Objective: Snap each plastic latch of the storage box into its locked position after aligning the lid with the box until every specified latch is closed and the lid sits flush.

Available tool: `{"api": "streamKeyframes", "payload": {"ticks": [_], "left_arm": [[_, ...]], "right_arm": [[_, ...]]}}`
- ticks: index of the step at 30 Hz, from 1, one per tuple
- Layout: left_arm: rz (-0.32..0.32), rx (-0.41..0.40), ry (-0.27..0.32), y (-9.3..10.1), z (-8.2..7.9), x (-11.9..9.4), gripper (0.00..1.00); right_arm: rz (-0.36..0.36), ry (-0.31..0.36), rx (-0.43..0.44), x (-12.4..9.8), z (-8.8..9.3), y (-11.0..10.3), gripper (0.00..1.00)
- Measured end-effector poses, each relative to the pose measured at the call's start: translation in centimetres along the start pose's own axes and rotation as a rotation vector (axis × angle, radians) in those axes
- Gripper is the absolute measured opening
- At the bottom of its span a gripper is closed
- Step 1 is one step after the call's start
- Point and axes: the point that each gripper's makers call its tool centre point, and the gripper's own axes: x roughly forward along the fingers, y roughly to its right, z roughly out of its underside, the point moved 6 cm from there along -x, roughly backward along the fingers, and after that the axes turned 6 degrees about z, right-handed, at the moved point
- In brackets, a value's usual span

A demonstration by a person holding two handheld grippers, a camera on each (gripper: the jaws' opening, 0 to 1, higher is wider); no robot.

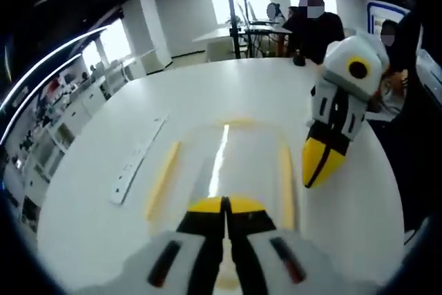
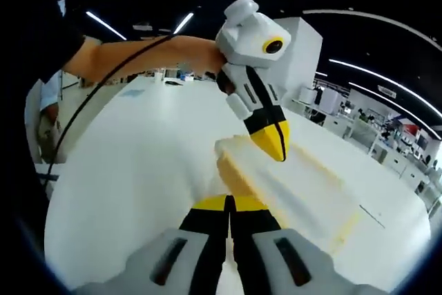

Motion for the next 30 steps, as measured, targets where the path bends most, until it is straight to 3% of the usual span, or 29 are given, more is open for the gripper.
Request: {"api": "streamKeyframes", "payload": {"ticks": [6,13,22,25,30], "left_arm": [[-0.008,0.059,-0.024,0.2,0.1,0.0,0.0],[0.028,0.037,-0.004,0.6,0.0,0.2,0.0],[0.041,-0.009,0.044,0.5,0.3,0.1,0.0],[0.046,-0.041,0.046,0.5,0.3,0.2,0.0],[0.057,-0.019,0.026,0.6,0.2,0.3,0.0]], "right_arm": [[0.077,0.034,0.065,0.7,0.6,-0.3,0.0],[0.097,0.08,0.112,1.9,0.8,-0.6,0.0],[0.076,0.082,0.078,2.7,0.6,-1.1,0.0],[0.078,0.084,0.065,2.7,0.6,-1.2,0.0],[0.086,0.095,0.038,2.6,0.7,-1.2,0.0]]}}
